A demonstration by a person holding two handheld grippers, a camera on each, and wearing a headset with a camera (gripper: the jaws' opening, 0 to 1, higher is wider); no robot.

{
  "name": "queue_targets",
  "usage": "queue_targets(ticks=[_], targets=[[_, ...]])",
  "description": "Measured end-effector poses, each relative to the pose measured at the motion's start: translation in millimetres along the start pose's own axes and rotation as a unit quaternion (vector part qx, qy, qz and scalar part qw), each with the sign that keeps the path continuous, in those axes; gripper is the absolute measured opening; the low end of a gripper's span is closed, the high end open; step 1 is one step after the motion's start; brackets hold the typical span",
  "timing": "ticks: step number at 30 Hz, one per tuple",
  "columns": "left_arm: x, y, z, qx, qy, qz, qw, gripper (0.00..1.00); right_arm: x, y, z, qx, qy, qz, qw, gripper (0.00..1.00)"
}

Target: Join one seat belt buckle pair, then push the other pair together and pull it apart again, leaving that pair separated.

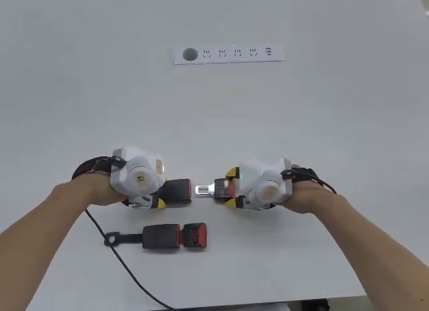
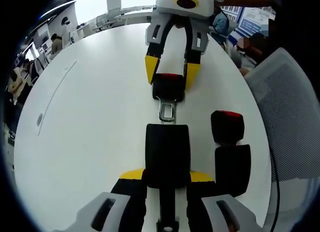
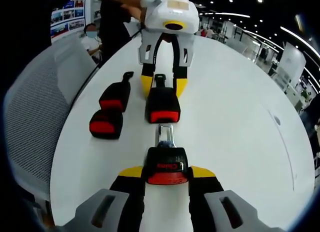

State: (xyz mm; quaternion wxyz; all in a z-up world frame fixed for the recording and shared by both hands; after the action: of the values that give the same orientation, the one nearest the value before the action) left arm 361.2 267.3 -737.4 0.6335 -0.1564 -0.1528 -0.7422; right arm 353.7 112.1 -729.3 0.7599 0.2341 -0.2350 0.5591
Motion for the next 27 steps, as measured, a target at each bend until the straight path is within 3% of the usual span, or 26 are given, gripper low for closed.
queue_targets(ticks=[27], targets=[[2.5, -2.0, 3.7, 0.004, 0.000, -0.009, 1.0000, 0.31, 20.5, 7.7, -12.6, 0.003, -0.005, 0.009, 0.9999, 0.30]])
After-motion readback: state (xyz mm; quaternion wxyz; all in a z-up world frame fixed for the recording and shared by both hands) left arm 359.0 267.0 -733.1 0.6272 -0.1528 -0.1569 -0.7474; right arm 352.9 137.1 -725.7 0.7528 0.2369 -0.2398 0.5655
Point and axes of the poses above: the centre of the closed fingertips' face, and the gripper's own axes: z roughly backward along the fingers, y roughly to its left, x roughly out of its top, the point moved 4 cm from there along z, roughly backward along the fingers, and after that the axes turned 14 degrees about -z, right-handed, at the moved point
